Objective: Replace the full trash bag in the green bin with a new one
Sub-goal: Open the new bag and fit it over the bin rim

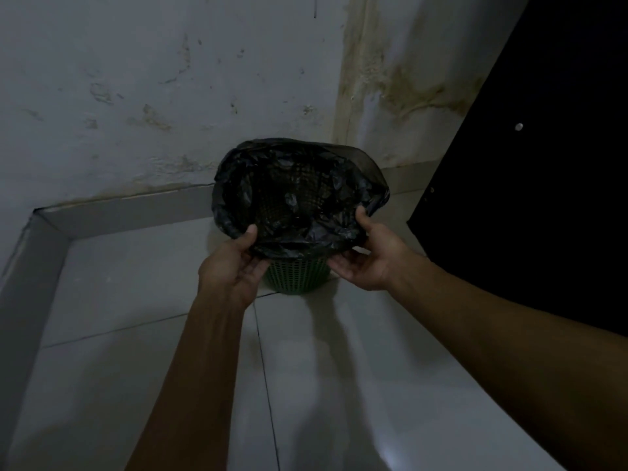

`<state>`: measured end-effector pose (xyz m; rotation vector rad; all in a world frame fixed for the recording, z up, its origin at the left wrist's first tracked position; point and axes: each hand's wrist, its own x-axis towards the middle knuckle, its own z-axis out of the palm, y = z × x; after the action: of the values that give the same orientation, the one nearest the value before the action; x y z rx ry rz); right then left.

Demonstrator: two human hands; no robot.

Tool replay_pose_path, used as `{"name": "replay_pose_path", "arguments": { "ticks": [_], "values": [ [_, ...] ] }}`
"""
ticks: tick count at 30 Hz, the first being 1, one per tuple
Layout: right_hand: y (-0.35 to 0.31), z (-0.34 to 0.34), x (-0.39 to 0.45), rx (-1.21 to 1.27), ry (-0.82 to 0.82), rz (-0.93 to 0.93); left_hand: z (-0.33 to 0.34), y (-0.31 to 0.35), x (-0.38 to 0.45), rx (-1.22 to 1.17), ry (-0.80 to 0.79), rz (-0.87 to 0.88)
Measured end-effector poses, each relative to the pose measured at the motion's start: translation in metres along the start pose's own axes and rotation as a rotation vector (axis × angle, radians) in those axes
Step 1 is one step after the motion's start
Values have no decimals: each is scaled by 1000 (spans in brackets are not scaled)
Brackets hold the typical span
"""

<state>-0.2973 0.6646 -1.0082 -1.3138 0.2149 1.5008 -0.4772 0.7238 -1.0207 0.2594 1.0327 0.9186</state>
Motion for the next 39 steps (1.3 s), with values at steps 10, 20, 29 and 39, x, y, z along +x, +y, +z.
{"name": "replay_pose_path", "arguments": {
  "ticks": [10,20,29,39],
  "values": [
    [1,1,1,105,-11,-66,-1,-3,6,-37,25,79],
    [10,-2,2,188,-74,-137,2,-11,0,-216,-2,80],
    [11,2,0,119,-107,-121,-6,-3,7,-191,-25,54],
    [14,0,-1,65,-67,-145,-12,6,8,-136,-14,24]
  ]
}}
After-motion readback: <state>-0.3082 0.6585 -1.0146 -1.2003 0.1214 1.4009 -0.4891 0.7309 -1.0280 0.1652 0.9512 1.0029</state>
